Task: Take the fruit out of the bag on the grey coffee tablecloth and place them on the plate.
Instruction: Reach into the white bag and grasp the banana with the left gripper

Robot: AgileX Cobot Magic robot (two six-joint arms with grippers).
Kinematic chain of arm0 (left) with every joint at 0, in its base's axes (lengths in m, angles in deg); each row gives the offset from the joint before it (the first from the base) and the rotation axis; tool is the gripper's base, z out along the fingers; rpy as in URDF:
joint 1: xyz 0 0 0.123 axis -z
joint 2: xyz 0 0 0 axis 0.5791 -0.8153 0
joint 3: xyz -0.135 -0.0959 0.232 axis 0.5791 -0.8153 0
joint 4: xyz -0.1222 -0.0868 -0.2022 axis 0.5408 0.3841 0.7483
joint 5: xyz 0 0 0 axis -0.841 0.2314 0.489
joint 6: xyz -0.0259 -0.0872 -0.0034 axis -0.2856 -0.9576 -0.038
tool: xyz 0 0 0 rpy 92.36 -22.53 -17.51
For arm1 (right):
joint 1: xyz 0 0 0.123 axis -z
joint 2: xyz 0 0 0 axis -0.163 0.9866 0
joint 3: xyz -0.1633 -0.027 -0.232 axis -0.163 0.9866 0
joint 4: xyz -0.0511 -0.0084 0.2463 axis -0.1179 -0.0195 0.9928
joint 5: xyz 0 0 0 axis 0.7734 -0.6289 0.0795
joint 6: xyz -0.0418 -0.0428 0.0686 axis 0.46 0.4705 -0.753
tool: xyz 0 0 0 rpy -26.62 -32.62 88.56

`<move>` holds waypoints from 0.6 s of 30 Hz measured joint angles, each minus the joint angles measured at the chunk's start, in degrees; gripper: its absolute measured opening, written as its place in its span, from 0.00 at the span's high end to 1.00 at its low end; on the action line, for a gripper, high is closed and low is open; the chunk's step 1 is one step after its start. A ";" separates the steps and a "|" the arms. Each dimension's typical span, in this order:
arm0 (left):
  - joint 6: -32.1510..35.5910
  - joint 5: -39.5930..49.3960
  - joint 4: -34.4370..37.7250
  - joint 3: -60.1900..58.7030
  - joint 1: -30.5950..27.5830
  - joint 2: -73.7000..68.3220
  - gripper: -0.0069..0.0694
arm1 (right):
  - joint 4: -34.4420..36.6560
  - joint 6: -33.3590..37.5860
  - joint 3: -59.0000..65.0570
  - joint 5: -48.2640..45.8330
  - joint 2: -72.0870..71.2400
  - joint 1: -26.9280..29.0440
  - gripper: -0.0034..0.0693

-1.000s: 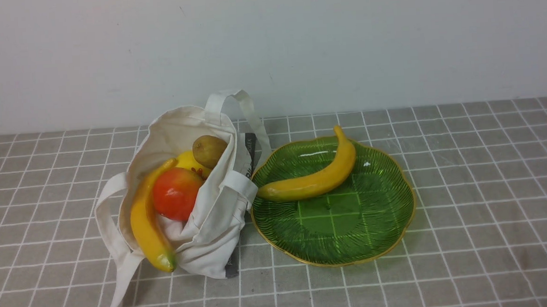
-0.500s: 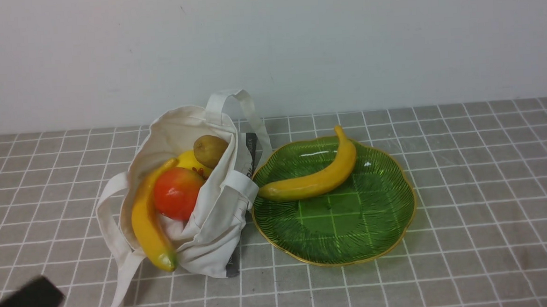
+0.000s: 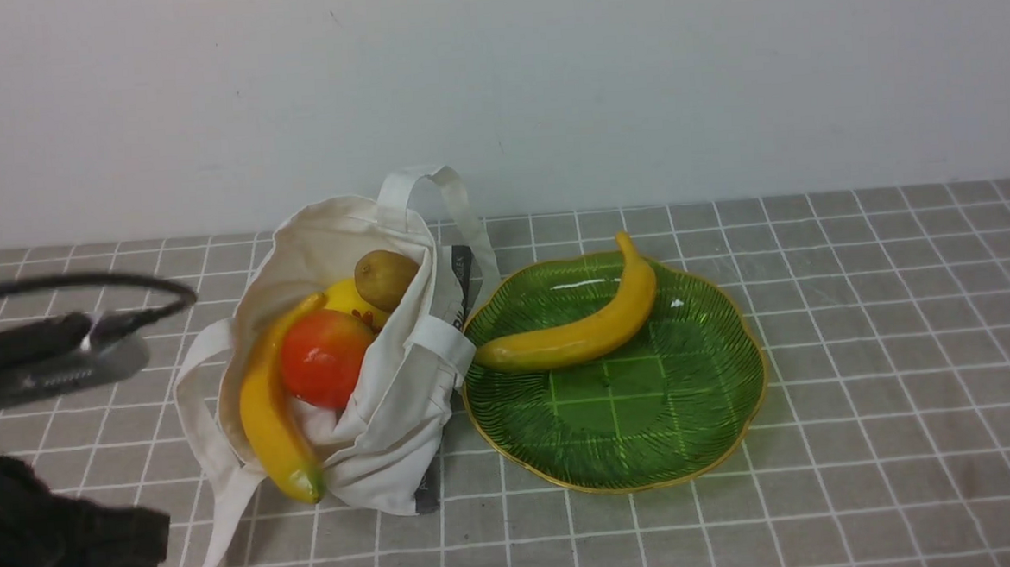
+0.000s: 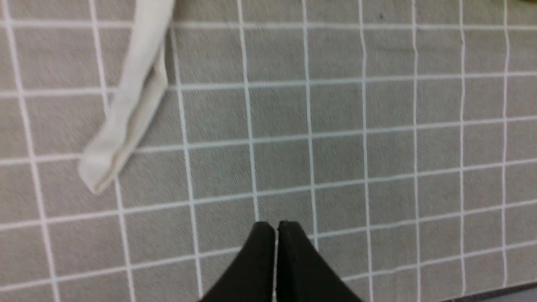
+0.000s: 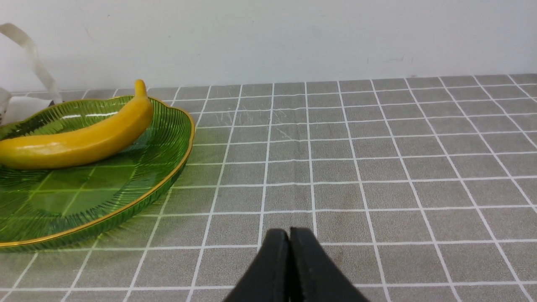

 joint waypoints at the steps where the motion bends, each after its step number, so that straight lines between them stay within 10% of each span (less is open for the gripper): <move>1: 0.00 -0.44 -0.27 1.56 0.00 -2.19 0.90 | 0.00 0.00 0.00 0.00 0.00 0.00 0.97; 18: 2.76 -19.16 7.51 6.92 0.00 -28.78 0.27 | 0.00 0.00 0.00 0.00 0.00 0.00 0.97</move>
